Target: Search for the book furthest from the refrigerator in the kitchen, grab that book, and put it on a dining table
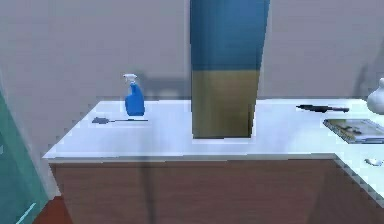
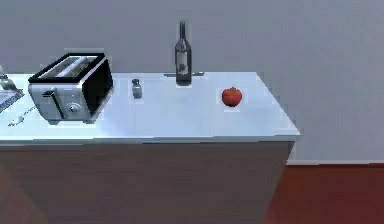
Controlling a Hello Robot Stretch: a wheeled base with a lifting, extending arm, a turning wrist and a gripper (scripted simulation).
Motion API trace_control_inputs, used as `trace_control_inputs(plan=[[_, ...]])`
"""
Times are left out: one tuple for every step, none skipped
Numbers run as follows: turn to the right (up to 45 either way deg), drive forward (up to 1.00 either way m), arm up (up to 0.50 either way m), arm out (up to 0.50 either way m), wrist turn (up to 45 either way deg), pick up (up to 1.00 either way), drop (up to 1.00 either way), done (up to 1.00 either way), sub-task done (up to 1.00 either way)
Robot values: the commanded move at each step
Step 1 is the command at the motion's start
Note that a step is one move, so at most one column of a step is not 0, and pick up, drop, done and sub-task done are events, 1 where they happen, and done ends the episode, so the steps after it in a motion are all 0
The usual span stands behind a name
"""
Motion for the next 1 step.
trace_control_inputs(plan=[[-42.0, 0.0, 0.0, 0.0, 0.0, 0.0, 0.0, 0.0, 0.0]])
